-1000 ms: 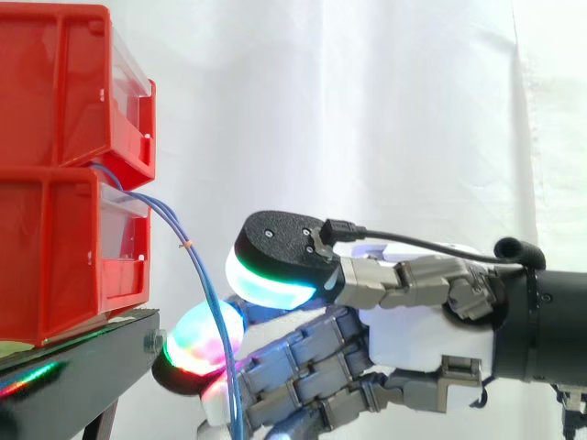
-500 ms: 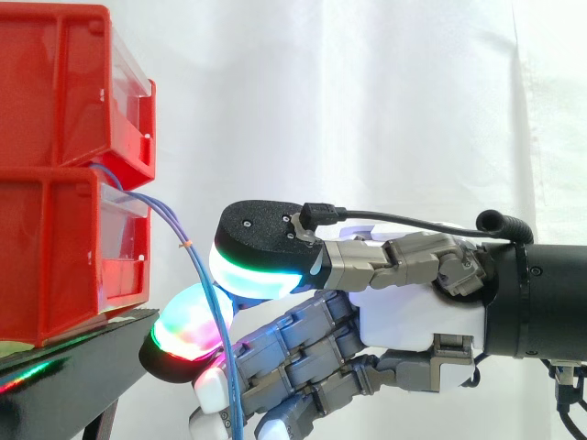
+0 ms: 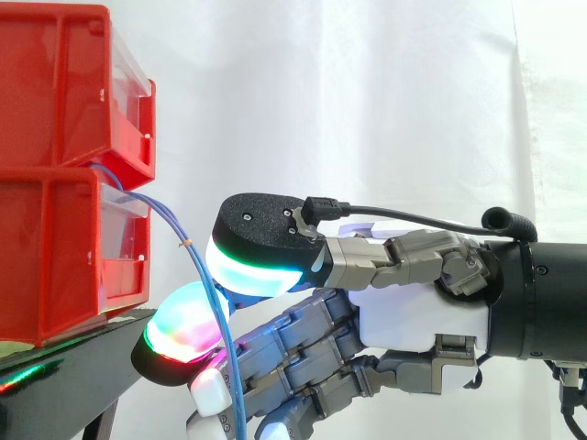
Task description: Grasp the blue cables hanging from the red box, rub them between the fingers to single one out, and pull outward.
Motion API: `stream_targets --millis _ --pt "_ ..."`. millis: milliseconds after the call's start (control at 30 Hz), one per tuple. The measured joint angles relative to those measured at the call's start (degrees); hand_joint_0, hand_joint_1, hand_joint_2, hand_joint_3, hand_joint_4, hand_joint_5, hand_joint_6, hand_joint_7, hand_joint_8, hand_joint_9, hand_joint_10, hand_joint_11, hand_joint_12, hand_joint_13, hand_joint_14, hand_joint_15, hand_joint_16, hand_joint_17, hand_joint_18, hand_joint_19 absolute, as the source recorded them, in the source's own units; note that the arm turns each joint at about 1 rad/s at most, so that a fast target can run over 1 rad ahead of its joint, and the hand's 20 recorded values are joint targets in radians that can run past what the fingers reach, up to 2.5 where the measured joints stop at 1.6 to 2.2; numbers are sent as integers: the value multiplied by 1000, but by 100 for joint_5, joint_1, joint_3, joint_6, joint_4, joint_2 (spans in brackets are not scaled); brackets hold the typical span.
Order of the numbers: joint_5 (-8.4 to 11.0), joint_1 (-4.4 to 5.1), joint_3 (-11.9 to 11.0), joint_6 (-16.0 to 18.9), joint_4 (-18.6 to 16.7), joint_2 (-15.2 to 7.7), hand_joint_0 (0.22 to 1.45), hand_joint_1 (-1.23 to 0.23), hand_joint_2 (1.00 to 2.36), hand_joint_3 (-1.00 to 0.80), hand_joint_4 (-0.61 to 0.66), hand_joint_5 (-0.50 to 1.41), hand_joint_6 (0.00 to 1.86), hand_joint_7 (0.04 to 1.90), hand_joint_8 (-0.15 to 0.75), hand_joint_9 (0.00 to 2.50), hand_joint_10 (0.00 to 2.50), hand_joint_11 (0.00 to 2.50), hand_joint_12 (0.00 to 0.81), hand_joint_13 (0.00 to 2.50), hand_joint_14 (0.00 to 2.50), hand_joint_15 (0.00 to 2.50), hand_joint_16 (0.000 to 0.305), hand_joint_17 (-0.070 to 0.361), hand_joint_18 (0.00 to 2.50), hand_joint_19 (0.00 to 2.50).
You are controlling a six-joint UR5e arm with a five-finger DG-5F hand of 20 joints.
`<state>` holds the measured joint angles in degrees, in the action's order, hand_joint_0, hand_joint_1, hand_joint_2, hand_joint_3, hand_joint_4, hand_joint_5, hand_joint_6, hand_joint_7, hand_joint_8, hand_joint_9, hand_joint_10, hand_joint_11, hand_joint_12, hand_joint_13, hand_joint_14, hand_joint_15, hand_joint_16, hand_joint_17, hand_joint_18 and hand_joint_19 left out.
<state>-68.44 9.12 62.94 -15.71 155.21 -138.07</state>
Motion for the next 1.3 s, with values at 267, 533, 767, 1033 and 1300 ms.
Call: stream_targets --millis 267,533,767,1033,1300 --pt "6 25 -38 20 12 2 592 -719 1017 -195 204 -184 887 990 355 858 13 622 419 813 16 495 60 135 904 623" --pt "-36 1 -294 24 226 7 609 -750 1014 -246 208 -191 896 928 347 849 12 635 411 817 15 498 58 131 899 629" --pt "-87 -11 -351 114 571 22 612 -755 1014 -259 207 -192 895 928 342 845 12 644 409 816 15 508 58 129 895 632" --pt "-301 -32 -469 391 1352 33 606 -742 1015 -253 209 -192 894 936 340 845 12 649 407 818 17 509 57 129 893 640" --pt "-380 -70 -593 551 2033 93 608 -739 1014 -258 207 -192 894 928 342 847 14 646 409 821 15 507 57 129 894 641"
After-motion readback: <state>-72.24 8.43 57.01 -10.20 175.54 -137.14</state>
